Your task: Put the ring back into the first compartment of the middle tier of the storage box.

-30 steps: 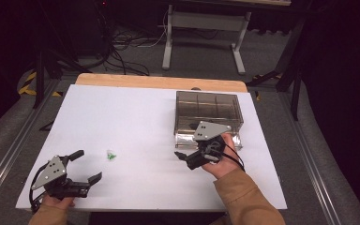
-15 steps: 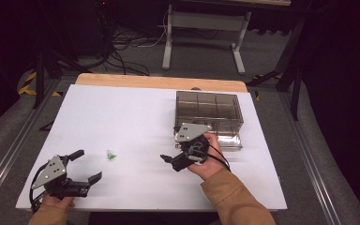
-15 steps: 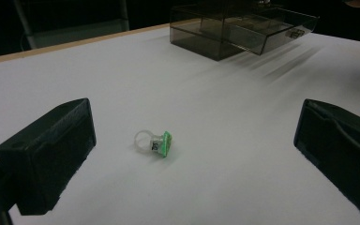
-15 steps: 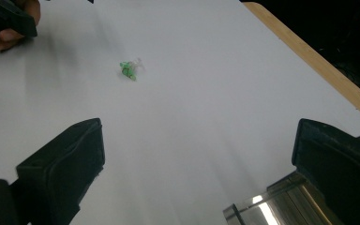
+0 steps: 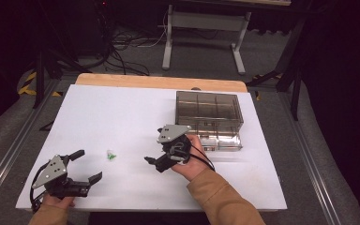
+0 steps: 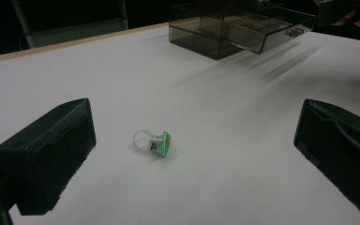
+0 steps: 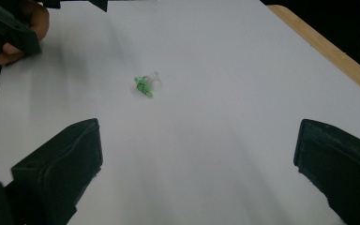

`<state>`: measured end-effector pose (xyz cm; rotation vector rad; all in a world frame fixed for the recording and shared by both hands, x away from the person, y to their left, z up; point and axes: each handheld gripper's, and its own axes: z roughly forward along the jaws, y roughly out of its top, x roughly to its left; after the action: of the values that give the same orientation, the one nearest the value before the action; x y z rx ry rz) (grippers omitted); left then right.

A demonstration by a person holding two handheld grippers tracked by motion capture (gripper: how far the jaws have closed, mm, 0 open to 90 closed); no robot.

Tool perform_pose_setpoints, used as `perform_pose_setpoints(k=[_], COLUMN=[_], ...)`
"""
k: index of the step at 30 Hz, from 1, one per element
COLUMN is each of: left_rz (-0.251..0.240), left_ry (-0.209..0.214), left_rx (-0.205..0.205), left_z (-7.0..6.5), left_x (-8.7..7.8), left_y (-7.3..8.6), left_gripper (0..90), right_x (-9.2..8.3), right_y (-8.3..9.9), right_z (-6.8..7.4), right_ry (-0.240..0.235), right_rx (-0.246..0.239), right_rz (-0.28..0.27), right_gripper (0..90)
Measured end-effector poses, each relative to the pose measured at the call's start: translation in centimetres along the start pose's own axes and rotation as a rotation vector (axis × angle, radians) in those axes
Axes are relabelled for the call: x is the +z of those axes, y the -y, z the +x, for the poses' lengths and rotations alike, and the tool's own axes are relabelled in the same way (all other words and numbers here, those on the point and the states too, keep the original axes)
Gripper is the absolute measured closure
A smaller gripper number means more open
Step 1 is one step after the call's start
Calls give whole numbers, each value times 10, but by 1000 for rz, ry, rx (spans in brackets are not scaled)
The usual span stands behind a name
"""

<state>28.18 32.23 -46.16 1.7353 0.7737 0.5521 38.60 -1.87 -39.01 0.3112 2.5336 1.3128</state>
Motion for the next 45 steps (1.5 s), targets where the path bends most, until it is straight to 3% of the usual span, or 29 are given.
perform_pose_setpoints(k=[10, 15, 18, 24, 27, 31, 37, 40, 45], left_rz=[4, -1, -1, -2, 3, 8, 1, 5, 12], left_ry=[3, 3, 5, -6, -36, -27, -47, -32, -26], left_rx=[0, -7, -8, 12, 20, 14, 18, 14, 15], left_z=[0, 1, 1, -2, -5, -4, -7, -6, -7], left_x=[0, 0, 0, -2, -2, -2, -3, -4, -4], left_y=[0, 0, 0, 1, 1, 1, 1, 1, 1], left_gripper=[2, 2, 2, 2, 2, 2, 2, 2, 2], right_x=[30, 43, 50, 66, 77, 91, 108, 114, 122], right_y=[-3, -7, -8, -11, -13, -14, -15, -15, -15], right_z=[0, 0, 1, 6, 9, 12, 17, 19, 19], right_ry=[-31, -51, -56, -37, -33, -50, -57, -53, -64], right_rx=[63, 69, 100, 89, 64, 51, 26, 19, 39], right_rz=[-34, -16, -14, 20, 48, 82, 99, 96, 86], right_gripper=[11, 0, 0, 26, 46, 77, 78, 89, 113])
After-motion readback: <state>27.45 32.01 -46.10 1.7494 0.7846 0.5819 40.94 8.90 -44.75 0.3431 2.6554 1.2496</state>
